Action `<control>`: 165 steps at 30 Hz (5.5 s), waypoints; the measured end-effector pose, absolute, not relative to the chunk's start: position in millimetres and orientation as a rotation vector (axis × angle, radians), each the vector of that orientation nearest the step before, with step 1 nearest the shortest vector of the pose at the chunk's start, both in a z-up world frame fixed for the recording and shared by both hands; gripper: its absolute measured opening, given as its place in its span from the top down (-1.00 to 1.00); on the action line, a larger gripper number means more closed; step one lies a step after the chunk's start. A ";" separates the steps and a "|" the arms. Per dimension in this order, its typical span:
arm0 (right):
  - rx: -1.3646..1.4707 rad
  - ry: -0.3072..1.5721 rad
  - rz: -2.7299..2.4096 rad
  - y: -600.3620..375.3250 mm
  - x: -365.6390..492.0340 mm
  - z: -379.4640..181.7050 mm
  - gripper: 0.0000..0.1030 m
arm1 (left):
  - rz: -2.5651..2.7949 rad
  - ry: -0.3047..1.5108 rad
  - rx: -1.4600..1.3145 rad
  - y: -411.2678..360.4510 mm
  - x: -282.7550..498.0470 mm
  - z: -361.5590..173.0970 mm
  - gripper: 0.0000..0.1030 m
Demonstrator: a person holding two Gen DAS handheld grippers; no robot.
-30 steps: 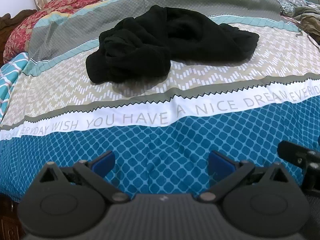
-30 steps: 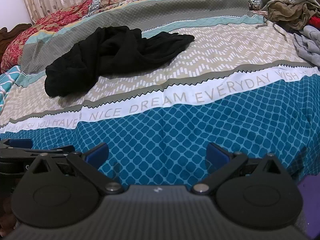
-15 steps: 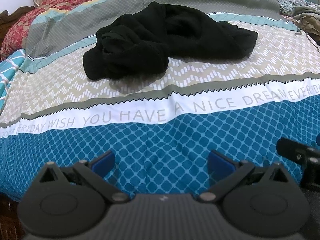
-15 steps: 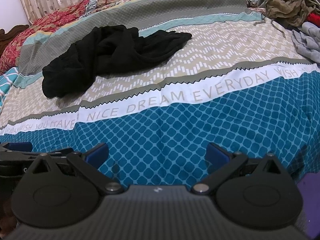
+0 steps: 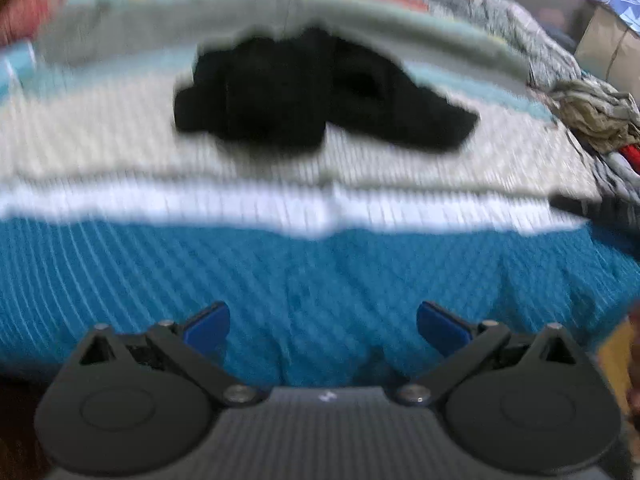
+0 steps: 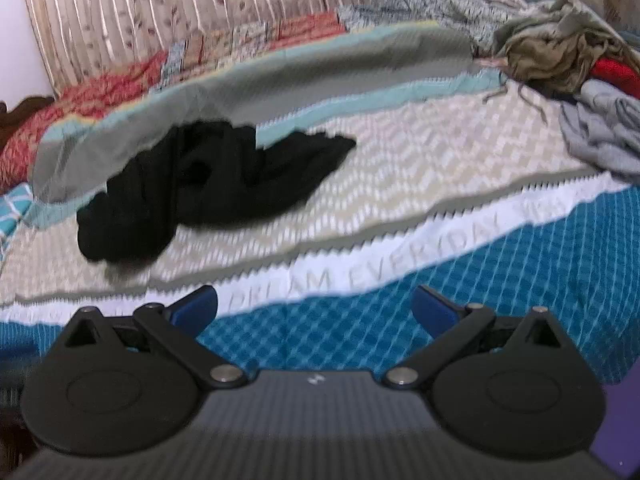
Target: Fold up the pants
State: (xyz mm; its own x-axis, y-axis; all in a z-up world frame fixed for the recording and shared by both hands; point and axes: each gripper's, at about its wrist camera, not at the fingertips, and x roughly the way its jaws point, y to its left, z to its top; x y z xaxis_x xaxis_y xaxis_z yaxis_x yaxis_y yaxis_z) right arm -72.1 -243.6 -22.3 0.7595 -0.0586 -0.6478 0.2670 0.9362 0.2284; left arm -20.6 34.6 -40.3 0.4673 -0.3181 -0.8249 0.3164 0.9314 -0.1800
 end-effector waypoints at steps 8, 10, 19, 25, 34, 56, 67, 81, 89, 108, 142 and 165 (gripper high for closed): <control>0.370 0.703 -0.105 -259.2 -30.6 -24.6 -0.21 | -0.517 0.988 -0.019 36.8 10.8 -35.4 -0.84; 0.369 0.698 -0.077 -258.8 -18.1 -25.6 -0.20 | -0.458 0.909 0.000 38.5 39.3 -20.3 -0.86; 0.259 0.713 0.078 -239.5 83.3 -42.4 -0.34 | -0.305 0.915 -0.077 28.0 182.1 -35.4 0.64; 0.176 0.780 0.149 -224.0 115.3 -48.0 0.83 | -0.288 0.884 -0.218 79.8 172.1 -25.9 0.82; 0.119 0.550 0.029 -286.4 -0.8 17.9 0.84 | -0.154 0.820 -0.420 218.0 95.7 -1.9 0.82; 0.504 0.666 -0.211 -381.4 -12.0 -13.9 -0.14 | -0.123 0.963 -0.559 243.7 108.2 -53.0 0.13; 0.706 0.894 -0.092 -390.8 68.0 -65.1 0.83 | -0.225 0.933 -0.707 243.7 159.9 -17.5 0.83; 0.710 0.378 -0.264 -463.2 94.0 138.9 0.85 | -0.287 0.467 -0.749 239.2 239.3 220.9 0.82; 0.750 0.434 -0.300 -488.6 13.8 95.0 0.85 | -0.195 0.776 -0.838 283.2 172.8 75.8 0.82; 0.903 0.584 -0.442 -496.7 -100.8 -1.6 0.80 | -0.126 0.964 -0.888 305.3 85.6 -38.9 0.81; 1.263 0.667 -0.416 -510.6 -83.3 -47.7 0.14 | -0.262 0.930 -0.315 137.0 327.6 -41.2 -0.47; 0.696 0.506 -0.235 -496.5 142.9 89.3 0.78 | 0.090 0.621 -0.672 253.3 303.3 -9.6 0.67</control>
